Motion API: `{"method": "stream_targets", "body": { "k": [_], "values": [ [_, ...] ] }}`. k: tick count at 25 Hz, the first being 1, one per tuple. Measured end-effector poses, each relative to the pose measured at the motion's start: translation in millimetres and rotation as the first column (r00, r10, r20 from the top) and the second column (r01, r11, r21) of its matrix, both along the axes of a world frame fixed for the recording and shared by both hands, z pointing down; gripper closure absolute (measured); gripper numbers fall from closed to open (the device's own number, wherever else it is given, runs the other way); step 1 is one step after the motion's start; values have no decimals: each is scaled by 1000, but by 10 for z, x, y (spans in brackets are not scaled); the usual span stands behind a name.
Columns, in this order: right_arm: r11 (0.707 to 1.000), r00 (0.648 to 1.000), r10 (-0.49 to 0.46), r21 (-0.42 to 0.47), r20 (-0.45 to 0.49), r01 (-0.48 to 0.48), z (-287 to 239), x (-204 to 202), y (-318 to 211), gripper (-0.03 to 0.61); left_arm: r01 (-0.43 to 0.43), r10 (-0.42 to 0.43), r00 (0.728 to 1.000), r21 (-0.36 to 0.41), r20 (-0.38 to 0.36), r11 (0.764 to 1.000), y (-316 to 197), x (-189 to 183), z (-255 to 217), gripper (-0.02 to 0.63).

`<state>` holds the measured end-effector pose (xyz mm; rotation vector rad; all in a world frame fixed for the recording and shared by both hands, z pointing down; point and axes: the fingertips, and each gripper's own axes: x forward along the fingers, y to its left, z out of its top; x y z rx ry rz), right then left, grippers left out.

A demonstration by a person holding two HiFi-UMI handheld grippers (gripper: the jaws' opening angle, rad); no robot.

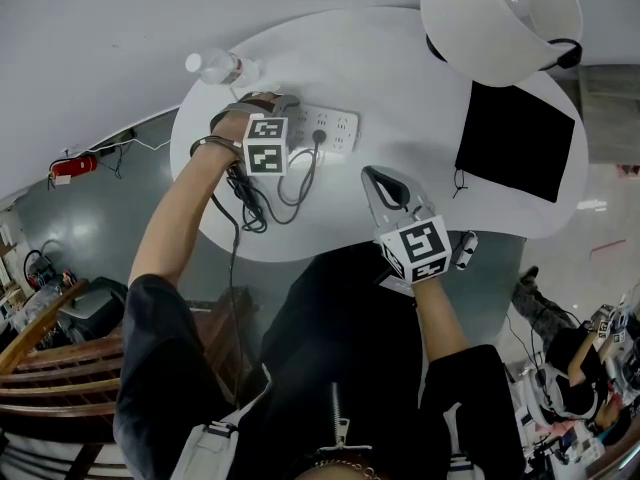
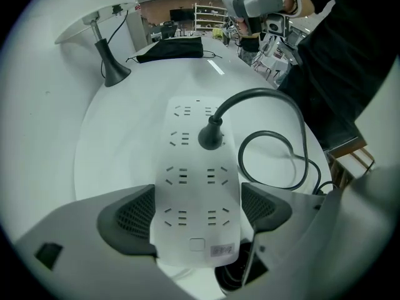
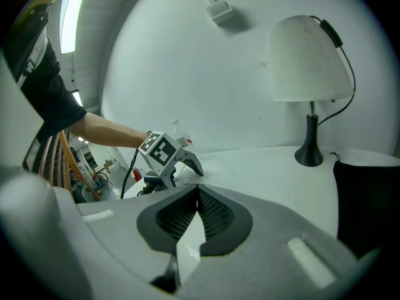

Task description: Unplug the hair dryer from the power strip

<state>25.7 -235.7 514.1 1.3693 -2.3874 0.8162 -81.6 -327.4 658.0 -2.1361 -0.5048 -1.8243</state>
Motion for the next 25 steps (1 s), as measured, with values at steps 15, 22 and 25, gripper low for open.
{"method": "stream_targets", "body": {
  "k": [15, 22, 25],
  "values": [
    [997, 996, -64, 27, -57, 66, 179, -206, -122, 575, 3, -4, 999, 17, 44, 1000, -16, 14, 32, 199],
    [973, 957, -184, 96, -226, 210, 403, -347, -297, 574, 6, -7, 999, 22, 44, 1000, -25, 22, 37, 199],
    [955, 933, -234, 113, -275, 273, 508, -433, -330, 552, 9, -10, 999, 21, 43, 1000, -15, 14, 33, 199]
  ]
}}
